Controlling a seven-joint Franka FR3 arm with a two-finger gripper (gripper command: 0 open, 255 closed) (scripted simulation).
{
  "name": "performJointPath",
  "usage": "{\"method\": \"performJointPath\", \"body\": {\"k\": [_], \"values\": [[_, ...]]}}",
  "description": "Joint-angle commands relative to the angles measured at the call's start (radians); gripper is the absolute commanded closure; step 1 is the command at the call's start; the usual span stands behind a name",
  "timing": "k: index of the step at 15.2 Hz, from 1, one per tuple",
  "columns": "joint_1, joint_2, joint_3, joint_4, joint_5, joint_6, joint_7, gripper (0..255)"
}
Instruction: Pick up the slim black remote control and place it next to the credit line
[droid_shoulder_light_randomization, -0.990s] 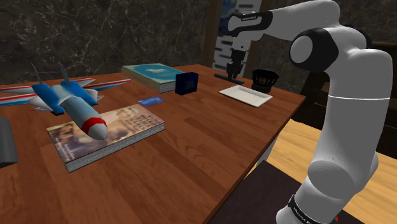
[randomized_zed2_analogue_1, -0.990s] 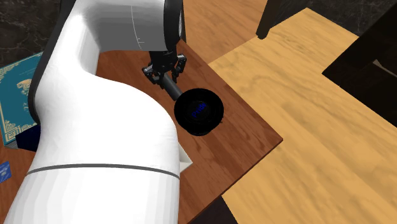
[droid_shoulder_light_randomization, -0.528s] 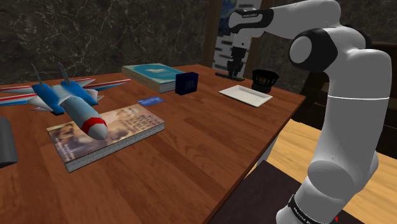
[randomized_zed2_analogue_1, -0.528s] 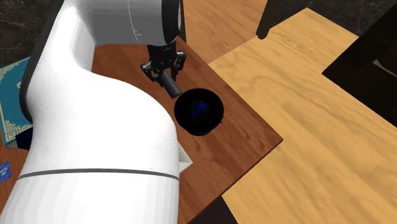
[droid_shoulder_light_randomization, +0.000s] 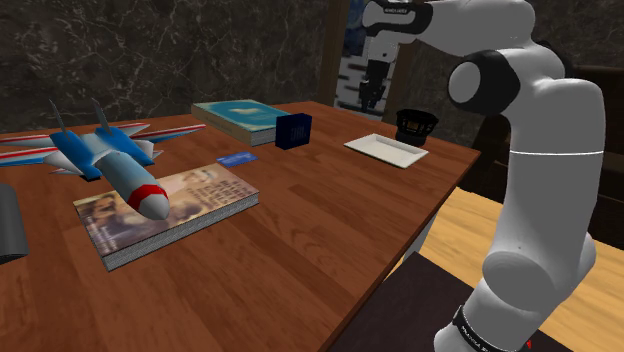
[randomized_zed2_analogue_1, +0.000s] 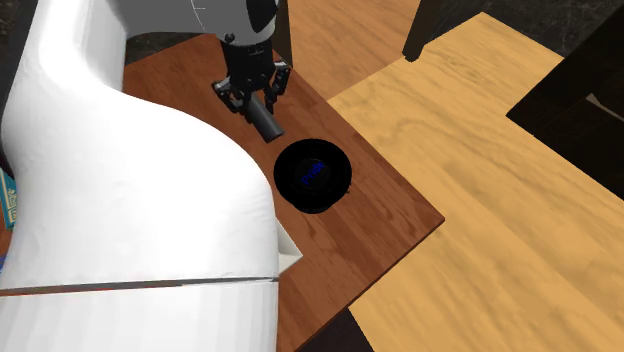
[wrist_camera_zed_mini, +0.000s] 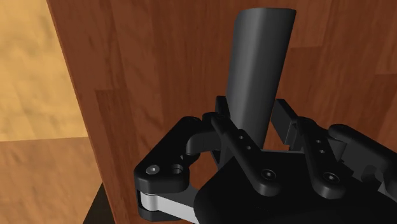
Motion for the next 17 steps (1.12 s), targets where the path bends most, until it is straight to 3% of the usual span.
{"method": "performJointPath", "body": {"k": [1,5,10,17], "values": [[-0.005,0.009,0.0,0.04,0.003,-0.031,0.001,255],[-0.02,0.043,0.0,0.143,0.015,-0.101,0.004,255],[0.092,-0.177,0.022,-0.168,-0.052,0.005,0.097,255],[0.189,-0.4,0.093,-0.442,-0.107,0.076,0.253,255]]}}
